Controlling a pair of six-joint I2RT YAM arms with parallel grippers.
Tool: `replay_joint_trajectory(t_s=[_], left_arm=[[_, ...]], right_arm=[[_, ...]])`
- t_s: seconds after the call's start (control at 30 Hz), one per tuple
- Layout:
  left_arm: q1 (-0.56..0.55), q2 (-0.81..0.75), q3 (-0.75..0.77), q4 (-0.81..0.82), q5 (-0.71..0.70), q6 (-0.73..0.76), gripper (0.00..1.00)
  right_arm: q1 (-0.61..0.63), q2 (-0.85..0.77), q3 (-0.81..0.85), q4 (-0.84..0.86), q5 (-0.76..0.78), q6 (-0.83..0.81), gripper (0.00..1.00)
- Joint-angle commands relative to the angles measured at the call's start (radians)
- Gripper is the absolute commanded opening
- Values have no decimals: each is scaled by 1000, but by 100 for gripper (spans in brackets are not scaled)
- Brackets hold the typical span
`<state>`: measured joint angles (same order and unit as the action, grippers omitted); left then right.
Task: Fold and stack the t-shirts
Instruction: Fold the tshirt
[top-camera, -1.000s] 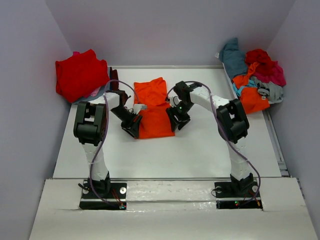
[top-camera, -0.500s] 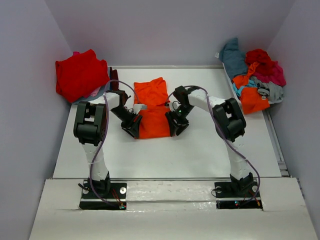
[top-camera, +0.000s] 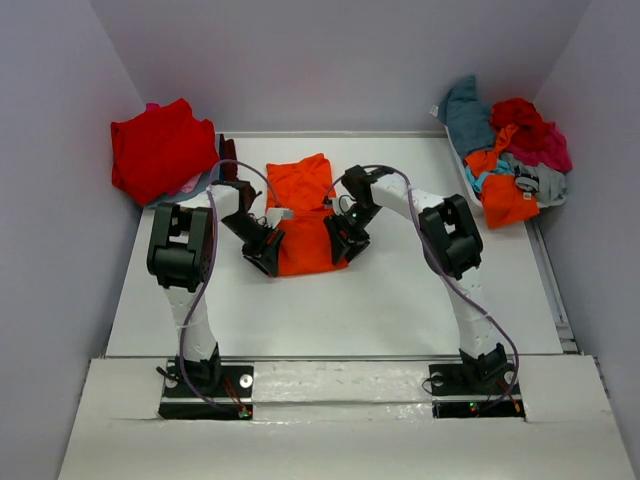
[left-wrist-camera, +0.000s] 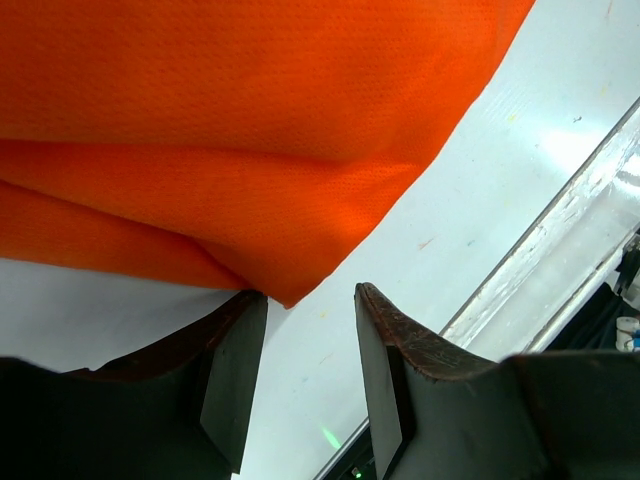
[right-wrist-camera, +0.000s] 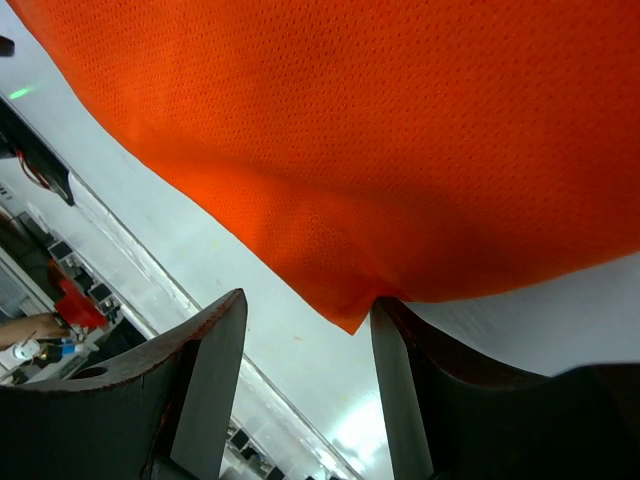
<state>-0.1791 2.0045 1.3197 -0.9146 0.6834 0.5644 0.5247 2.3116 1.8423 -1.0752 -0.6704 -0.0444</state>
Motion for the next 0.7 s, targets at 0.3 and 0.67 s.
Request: replay_joint_trajectory(t_s=[0.3,0.67], left_arm=[[1,13,1,43,-27,-1,41],[1,7,-2,83,-45,-44,26]], right_arm=[[1,19,-12,17,-17,-15,58],[1,-9,-18,26,2,-14,49]])
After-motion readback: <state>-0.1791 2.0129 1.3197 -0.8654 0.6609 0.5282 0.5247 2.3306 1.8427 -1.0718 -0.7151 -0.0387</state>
